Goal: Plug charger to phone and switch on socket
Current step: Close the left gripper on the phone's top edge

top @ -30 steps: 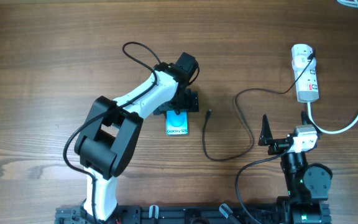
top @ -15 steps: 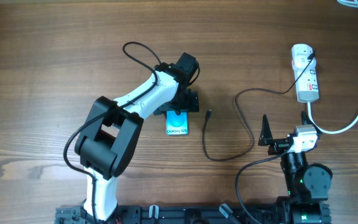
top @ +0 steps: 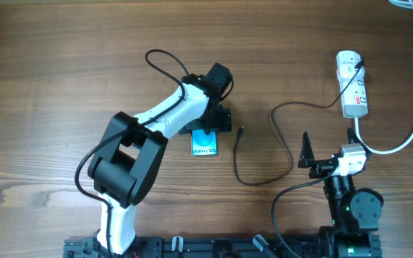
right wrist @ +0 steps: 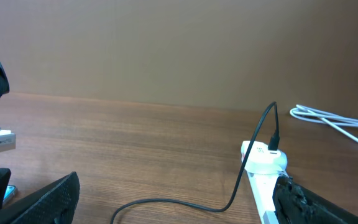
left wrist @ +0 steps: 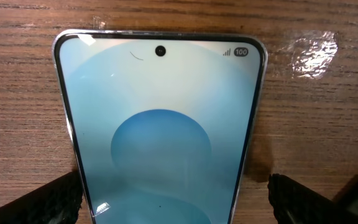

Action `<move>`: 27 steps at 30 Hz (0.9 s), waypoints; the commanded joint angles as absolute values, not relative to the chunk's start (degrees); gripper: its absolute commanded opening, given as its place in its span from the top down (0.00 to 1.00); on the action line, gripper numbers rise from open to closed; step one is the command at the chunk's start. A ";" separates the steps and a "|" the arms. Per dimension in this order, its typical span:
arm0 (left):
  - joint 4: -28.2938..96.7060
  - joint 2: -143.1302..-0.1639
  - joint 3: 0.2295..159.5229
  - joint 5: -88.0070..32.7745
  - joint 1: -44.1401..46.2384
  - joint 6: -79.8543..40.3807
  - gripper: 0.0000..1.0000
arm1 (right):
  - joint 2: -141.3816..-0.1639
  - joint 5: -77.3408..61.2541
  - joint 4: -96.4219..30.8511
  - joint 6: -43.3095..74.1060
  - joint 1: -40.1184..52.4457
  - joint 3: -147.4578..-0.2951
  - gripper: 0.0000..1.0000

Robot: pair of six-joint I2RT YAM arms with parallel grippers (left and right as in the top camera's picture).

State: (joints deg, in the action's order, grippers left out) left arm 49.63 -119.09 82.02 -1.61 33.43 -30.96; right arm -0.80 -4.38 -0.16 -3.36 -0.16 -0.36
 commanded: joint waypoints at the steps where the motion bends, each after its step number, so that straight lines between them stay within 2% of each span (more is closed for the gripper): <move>1: 49.67 -121.95 80.55 -2.96 33.06 -32.01 0.00 | -0.64 -3.42 -0.01 -4.10 0.08 -0.32 0.00; 4: 50.24 -121.95 80.55 -2.98 32.60 -32.01 0.02 | -0.64 -3.42 -0.03 -4.14 0.08 -0.32 0.00; 9: 51.20 -121.95 80.55 -2.96 32.60 -32.03 0.13 | -0.64 -3.42 -0.01 -4.10 0.08 -0.32 0.00; 12: 51.13 -121.95 80.55 -2.94 32.49 -32.03 0.14 | -0.64 -3.42 -0.01 -4.10 0.08 -0.34 0.01; 19: 51.05 -121.93 80.58 -2.96 32.49 -32.03 0.28 | -0.64 -3.42 -0.01 -4.12 0.08 -0.34 0.00; 27: 58.24 -121.58 86.37 -3.25 31.79 -32.01 0.29 | -0.64 -3.42 -0.01 -4.10 0.08 -0.32 0.00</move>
